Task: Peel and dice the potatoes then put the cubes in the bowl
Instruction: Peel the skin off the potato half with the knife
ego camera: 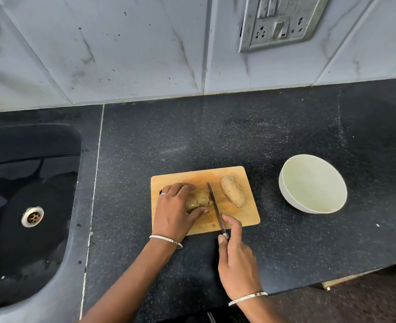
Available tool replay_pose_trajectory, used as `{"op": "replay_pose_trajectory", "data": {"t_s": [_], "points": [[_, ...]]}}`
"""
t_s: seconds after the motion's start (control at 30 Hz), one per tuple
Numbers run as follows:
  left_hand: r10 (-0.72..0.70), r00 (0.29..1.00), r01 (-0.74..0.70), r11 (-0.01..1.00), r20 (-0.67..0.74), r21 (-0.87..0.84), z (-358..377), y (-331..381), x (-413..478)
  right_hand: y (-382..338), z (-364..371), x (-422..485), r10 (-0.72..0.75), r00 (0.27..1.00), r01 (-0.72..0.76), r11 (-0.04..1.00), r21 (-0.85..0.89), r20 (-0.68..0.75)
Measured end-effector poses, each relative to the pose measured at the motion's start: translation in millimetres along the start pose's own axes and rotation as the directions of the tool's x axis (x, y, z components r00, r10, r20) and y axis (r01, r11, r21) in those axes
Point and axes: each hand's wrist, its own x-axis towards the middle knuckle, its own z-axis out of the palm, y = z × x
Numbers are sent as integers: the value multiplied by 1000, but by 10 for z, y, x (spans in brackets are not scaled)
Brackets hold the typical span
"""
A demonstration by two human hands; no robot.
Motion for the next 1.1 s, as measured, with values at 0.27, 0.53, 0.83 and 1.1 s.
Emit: {"op": "replay_pose_trajectory", "data": {"t_s": [0.27, 0.53, 0.83, 1.1], "points": [[-45, 996, 35, 991, 72, 131, 27, 75, 50, -106, 71, -5, 23, 997, -23, 1000, -1, 72], [-85, 991, 69, 985, 100, 155, 96, 187, 123, 22, -50, -77, 57, 997, -60, 997, 43, 53], [-100, 991, 89, 989, 91, 118, 59, 186, 78, 44, -61, -27, -36, 998, 34, 998, 53, 41], [-95, 991, 101, 993, 89, -66, -105, 92, -46, 91, -166, 118, -216, 976, 216, 976, 16, 19]]}}
